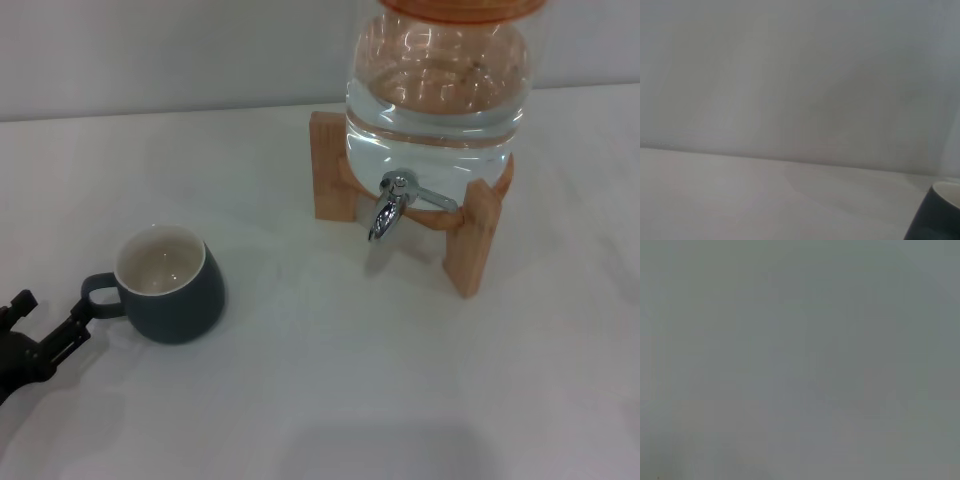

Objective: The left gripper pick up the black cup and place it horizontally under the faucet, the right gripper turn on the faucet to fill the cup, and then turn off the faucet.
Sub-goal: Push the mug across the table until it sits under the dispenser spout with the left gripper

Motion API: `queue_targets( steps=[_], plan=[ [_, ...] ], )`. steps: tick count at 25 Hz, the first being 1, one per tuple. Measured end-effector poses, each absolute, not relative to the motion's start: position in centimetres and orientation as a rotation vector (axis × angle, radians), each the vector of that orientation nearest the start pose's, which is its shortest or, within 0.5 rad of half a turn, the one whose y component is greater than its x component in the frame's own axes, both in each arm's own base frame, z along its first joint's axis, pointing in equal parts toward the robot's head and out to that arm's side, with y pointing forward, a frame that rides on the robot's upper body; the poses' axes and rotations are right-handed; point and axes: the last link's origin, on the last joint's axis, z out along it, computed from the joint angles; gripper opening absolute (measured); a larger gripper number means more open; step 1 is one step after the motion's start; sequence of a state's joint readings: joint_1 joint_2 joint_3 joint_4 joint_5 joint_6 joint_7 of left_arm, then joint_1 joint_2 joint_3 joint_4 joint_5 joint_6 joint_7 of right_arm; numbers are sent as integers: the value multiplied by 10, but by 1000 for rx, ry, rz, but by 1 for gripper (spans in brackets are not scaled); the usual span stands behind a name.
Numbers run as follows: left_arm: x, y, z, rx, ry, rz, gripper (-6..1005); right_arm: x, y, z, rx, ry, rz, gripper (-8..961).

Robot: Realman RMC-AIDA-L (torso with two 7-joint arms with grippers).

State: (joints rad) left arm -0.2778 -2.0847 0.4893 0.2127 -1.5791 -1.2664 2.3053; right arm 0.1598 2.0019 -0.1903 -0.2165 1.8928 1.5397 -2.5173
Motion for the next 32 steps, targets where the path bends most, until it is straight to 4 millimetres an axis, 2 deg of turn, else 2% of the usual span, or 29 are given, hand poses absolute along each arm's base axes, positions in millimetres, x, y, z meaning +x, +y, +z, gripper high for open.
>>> queue_targets(
  steps=[10,32],
  plan=[
    [-373,268,-23,-1986,-899,-721,889,411,220,107,-1393,523,807,825],
    [-364,291,-25,-2019,-879,-693,822,411,220,107,-1387,523,808,825]
  ],
)
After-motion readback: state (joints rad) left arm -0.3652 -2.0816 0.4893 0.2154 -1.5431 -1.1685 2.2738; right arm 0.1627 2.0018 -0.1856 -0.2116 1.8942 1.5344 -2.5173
